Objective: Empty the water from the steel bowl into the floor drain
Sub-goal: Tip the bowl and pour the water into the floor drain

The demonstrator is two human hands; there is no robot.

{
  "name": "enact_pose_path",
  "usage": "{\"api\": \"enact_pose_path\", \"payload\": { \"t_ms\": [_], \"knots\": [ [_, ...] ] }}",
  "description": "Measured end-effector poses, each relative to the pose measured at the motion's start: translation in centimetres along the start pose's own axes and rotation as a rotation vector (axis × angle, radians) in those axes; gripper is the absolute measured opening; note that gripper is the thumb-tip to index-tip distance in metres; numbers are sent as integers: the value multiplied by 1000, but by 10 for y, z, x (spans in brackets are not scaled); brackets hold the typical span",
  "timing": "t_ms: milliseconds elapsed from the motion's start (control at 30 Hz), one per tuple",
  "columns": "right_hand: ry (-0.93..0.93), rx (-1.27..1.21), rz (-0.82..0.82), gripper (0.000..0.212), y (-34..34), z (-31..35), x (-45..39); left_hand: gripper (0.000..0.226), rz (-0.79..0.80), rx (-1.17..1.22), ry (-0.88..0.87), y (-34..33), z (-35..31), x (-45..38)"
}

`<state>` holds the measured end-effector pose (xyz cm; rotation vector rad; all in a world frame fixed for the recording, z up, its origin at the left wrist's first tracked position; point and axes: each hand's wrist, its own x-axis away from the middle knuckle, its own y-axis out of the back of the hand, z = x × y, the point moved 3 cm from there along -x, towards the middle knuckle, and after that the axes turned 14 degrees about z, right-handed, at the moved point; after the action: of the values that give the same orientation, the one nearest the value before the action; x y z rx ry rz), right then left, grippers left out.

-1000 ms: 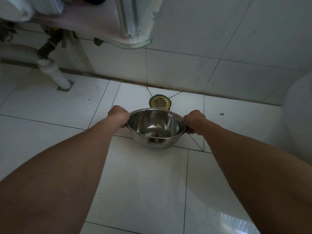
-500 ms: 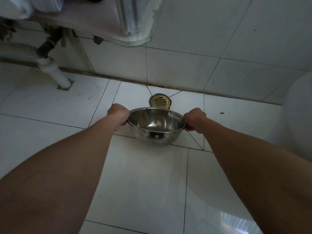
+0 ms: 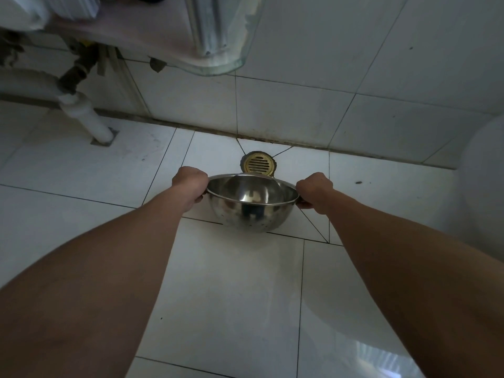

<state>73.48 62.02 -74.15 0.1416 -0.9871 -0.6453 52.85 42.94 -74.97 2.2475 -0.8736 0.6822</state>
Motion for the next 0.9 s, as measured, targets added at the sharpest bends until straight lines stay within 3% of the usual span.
{"api": "enact_pose_path", "payload": {
  "t_ms": [200,900],
  "knots": [
    [-12,-35,-32,27,-1,0,-4,16,4,54,3,-1,-1,-1],
    [-23,-237,-53,25,0,2,-16,16,38,157,-12,-6,-4,0]
  ]
}}
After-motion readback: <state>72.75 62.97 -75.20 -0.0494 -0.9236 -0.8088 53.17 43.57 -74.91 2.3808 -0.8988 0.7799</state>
